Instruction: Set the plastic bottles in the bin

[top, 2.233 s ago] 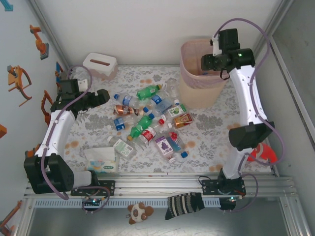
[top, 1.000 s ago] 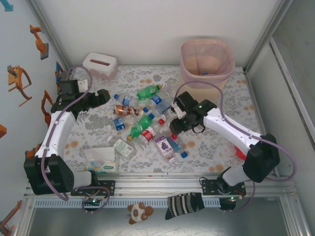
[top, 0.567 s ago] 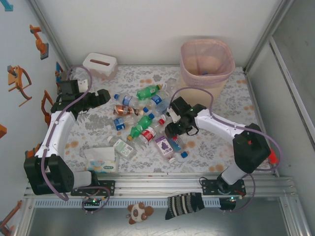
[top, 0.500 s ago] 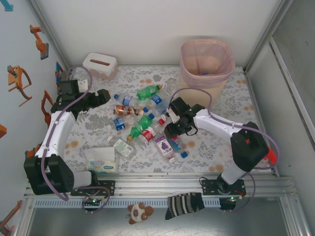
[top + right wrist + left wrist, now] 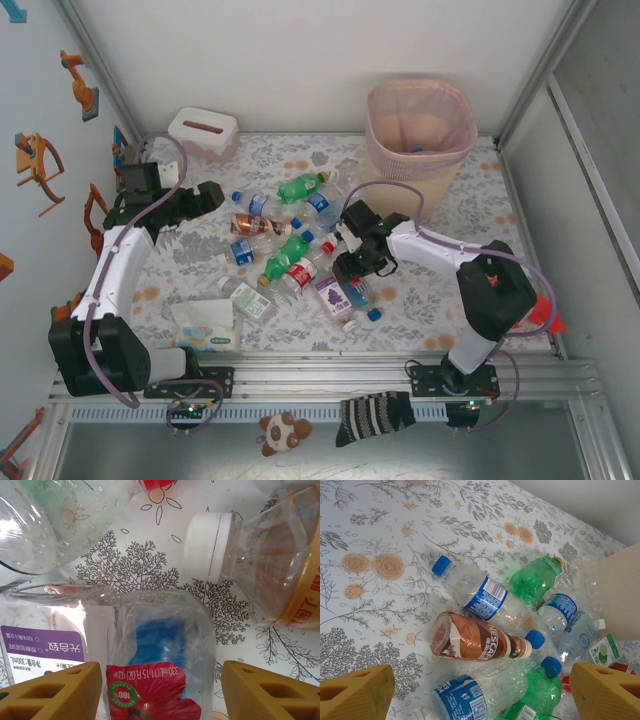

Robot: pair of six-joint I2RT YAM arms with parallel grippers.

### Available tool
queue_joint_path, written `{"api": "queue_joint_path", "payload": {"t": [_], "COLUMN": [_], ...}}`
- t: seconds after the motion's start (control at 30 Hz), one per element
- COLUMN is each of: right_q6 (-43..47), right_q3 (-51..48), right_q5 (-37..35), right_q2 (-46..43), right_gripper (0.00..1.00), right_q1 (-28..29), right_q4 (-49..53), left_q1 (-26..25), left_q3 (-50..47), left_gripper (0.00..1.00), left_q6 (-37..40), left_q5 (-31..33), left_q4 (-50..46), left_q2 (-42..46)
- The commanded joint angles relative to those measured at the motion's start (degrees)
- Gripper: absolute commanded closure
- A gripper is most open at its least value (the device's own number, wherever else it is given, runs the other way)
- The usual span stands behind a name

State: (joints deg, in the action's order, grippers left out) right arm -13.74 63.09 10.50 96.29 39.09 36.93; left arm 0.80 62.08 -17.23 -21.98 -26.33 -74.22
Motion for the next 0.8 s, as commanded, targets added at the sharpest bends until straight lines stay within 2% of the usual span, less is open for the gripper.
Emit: {"api": "queue_joint_path", "payload": {"t": [0.0,0.2,0.6,0.77], "right_q6": [0.11,0.45,1.09,1.47], "right_q3": [-0.69,-0.49,0.28,0.42], "right_q5": [-0.31,-0.53,-0.92,-0.75], "right_q2": [0.78,1.5,1.62,2.77], "right_gripper": [0.36,0.37,0.45,0.4], "right_q1": [0.06,0.11,0.09,0.11], "right_q4": [-0.29,-0.2,0.25,0.6], "left_q1": [0.19,0.24,0.17,0.17], "left_q3": [-0.44,-0.52,-0.49,-0.47], "left_gripper": [0.1,0.1,0.1,0.1], "left_q6": [-0.43,-0.34,-0.34,-0.43], "left_q5": [-0.88,-0.95,-0.62,-0.79], "left_q4": [0.33,0.31,0.23,0.25], "left_q2": [0.05,0.2,0.3,0.01]}}
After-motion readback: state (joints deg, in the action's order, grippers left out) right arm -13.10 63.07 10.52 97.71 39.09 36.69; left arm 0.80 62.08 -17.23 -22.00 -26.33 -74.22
